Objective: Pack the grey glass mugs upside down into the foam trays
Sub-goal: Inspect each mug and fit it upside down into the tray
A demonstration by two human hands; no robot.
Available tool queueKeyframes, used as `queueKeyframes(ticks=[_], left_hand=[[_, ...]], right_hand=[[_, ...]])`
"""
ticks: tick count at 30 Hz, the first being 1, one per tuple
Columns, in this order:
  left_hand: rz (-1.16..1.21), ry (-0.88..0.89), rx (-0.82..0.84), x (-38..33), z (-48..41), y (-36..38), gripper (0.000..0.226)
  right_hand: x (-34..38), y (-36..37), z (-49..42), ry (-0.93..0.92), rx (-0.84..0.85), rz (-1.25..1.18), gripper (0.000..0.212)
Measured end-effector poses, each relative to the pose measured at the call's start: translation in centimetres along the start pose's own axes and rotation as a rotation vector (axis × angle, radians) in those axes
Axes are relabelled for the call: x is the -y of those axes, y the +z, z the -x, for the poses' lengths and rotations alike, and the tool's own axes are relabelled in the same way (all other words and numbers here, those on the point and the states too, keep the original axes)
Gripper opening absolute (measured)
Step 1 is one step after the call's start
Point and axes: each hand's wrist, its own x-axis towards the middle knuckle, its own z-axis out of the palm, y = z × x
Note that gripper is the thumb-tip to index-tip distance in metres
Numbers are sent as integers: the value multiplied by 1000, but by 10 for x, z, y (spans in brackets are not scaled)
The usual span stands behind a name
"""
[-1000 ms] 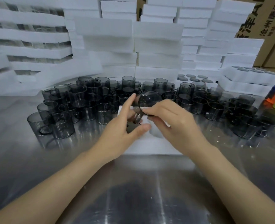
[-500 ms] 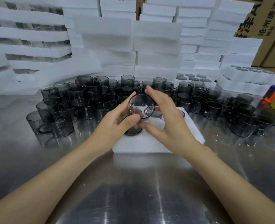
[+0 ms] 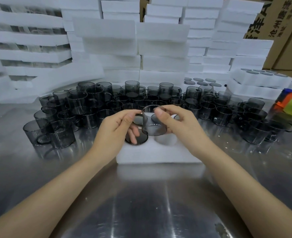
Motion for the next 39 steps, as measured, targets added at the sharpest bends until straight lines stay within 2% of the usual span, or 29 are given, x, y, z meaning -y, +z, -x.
queueKeyframes(ticks=[3, 7, 10, 13, 18, 20, 24, 28, 31, 34, 36, 39], left_hand=[[13, -18, -26, 3, -2, -2, 25], [11, -14, -38, 4, -2, -2, 26], [42, -2, -81, 4, -1, 0, 27], [44, -7, -87, 4, -1, 0, 28], [25, -2, -80, 4, 0, 0, 27], [10, 1, -73, 4, 0, 0, 27], [-2, 4, -69, 4, 0, 1, 28], [-9, 10, -62, 6, 0, 0, 28], [-18, 11, -58, 5, 1, 0, 29], [-42, 27, -46, 5, 2, 1, 29], [-65, 54, -36, 6, 4, 2, 29], [-47, 60, -73, 6, 2, 3, 27]], right_hand=[[-3, -5, -1, 26, -68, 58, 27], [-5, -12, 0, -91, -167, 246, 27], [-3, -13, 2, -229, -118, 531, 27], [1, -15, 5, -377, -26, 806, 37], [-1, -19, 6, -534, 108, 1050, 49], [-4, -18, 5, -537, 139, 1115, 53], [-5, -18, 4, -371, 172, 1106, 67], [-3, -18, 7, -358, 17, 795, 34], [-6, -18, 4, -329, 193, 802, 35], [-10, -16, 1, -151, 424, 817, 45], [-13, -16, -3, -110, 487, 820, 48], [-13, -16, -5, -68, 477, 715, 54]])
